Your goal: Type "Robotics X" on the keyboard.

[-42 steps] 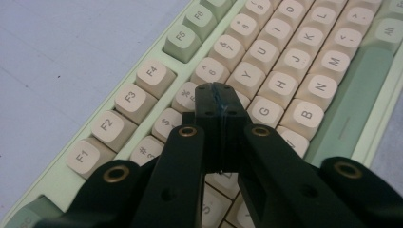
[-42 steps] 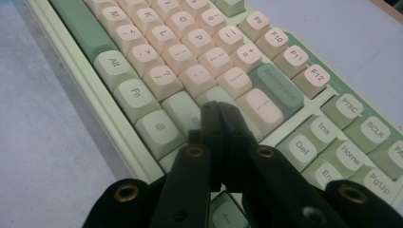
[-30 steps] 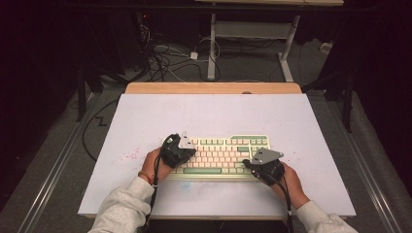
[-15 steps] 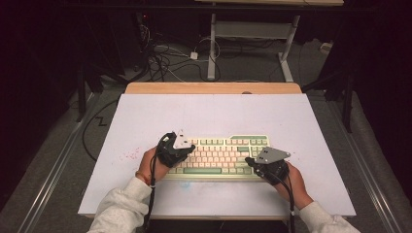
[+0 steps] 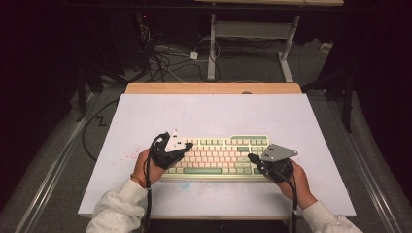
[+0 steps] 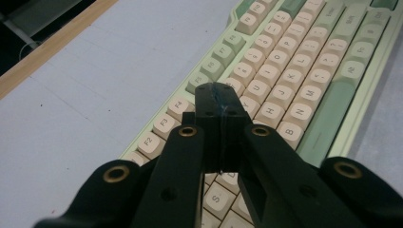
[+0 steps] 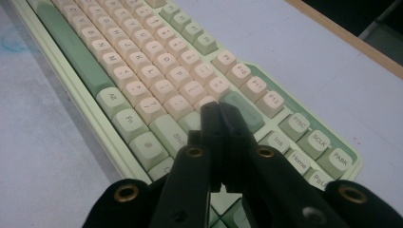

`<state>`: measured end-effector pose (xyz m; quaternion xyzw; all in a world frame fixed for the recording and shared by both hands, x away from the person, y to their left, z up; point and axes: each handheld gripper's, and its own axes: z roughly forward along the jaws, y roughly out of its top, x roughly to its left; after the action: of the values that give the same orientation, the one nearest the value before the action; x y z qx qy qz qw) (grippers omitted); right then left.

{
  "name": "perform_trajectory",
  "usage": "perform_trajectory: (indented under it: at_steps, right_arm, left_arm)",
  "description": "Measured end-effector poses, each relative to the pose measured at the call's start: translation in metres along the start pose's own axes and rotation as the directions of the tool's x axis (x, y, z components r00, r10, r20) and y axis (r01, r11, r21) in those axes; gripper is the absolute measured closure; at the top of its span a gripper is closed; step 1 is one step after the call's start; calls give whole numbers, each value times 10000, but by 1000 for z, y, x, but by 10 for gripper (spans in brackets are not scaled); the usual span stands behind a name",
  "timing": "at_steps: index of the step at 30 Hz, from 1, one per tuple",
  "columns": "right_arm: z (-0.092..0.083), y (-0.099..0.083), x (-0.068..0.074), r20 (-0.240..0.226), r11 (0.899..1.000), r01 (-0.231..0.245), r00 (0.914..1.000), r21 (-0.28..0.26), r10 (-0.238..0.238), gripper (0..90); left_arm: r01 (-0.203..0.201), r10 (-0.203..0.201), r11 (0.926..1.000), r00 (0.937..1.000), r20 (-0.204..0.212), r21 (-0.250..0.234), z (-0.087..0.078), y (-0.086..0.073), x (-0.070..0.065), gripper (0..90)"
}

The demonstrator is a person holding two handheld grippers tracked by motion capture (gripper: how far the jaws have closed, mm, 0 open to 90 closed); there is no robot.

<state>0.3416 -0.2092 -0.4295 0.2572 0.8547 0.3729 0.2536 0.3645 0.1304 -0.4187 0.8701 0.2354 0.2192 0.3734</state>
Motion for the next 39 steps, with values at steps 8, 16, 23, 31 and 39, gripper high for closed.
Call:
perform_trajectory:
  at_steps: [8, 16, 23, 31, 39]
  right_arm:
    - [-1, 4, 0, -62, 9999, -53, 10000, -85, 52, 900]
    - [1, 6, 0, -86, 10000, 3, 10000, -91, -4, 900]
    - [1, 6, -2, -107, 10000, -40, 9999, -74, 40, 900]
    - [4, 8, -3, -119, 10000, -36, 9999, -54, 35, 900]
    - [9, 12, -2, -165, 10000, 29, 9999, -6, -29, 900]
  left_arm:
    - [-34, 29, 9996, 9998, -203, -268, -9, -13, 2, 877]
    - [1, -32, 9986, 9983, -581, -522, -19, -27, 5, 877]
    - [31, -78, 9980, 9973, -731, -636, -25, -40, 5, 876]
    - [74, -135, 9973, 9963, -846, -726, -33, -51, 5, 874]
    - [241, -306, 9971, 9954, -908, -719, -40, -61, 4, 873]
